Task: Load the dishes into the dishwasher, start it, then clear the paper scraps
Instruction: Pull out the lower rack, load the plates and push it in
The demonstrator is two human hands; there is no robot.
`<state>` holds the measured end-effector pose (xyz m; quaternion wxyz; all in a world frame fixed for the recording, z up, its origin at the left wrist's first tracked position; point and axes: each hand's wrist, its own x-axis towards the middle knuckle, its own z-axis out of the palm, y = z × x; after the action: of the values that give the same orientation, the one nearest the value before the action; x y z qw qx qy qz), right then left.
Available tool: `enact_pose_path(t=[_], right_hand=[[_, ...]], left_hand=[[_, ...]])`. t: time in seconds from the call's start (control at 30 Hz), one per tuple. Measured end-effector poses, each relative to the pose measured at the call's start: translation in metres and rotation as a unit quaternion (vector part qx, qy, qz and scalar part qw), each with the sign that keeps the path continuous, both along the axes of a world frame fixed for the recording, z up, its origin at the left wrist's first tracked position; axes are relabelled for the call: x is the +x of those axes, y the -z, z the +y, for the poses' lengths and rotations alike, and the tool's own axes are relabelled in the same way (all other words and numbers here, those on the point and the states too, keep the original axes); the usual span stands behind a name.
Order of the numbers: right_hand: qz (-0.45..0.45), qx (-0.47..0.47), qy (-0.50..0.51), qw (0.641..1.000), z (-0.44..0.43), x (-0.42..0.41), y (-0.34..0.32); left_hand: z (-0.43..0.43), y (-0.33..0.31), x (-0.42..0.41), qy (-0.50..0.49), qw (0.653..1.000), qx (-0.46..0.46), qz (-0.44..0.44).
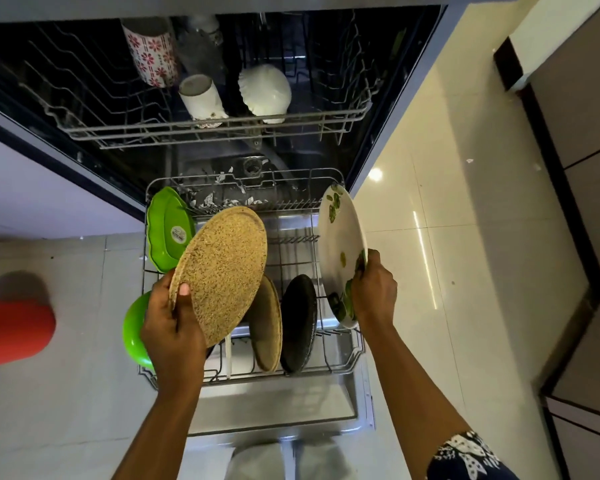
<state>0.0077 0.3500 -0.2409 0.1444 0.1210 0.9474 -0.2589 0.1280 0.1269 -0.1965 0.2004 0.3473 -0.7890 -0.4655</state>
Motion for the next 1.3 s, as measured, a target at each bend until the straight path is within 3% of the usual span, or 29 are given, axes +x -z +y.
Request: enact_pose_path(t=[0.47, 0.77, 1.3], right_hand=[[0.03, -0.012, 0.034, 0.999, 0.004, 0.001, -0.008], [0.042, 0.013, -0.004, 0.999, 0.009, 0.014, -0.022], [-0.039, 0.008, 0.017, 0.999, 0.007, 0.08, -0.01]], left_hand=[[-0.007, 0.0, -0.015, -0.016, 1.0, 0.017, 0.013], [-0.015, -0.004, -0.012, -0.018, 0.999, 0.021, 0.029], [-0.006, -0.002, 0.016, -0.021, 0.999, 0.043, 0.027]])
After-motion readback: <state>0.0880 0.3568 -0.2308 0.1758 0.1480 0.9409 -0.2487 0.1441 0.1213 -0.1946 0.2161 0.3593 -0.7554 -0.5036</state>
